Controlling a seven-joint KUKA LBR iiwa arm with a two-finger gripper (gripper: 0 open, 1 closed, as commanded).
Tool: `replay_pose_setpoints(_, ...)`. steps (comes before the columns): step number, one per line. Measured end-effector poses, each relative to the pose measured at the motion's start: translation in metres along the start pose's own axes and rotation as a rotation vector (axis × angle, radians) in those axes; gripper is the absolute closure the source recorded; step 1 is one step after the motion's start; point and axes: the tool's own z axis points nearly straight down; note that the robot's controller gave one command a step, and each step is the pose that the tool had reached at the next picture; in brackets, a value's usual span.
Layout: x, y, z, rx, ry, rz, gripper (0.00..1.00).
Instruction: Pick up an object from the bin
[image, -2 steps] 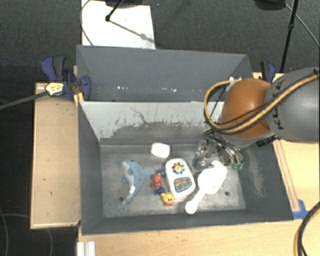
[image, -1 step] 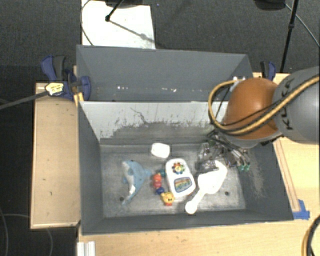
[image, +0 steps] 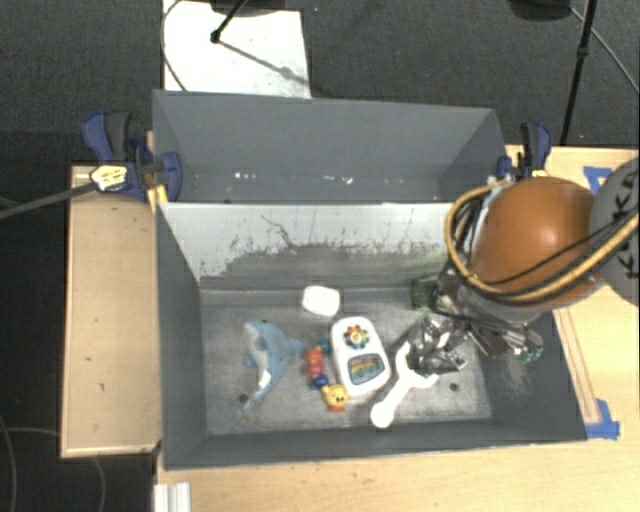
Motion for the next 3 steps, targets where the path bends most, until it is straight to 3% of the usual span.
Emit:
replay_pose_setpoints(1,0.0,0.0,0.0,0.0,0.0,0.001,1.0)
replay_pose_setpoints(2,-0.011,-0.028,-0.032,-0.005,0.004,0.009,1.0)
replay_pose_setpoints(3,-0.007,-0.023,-0.063,0.001,-0.001,0.0,0.0)
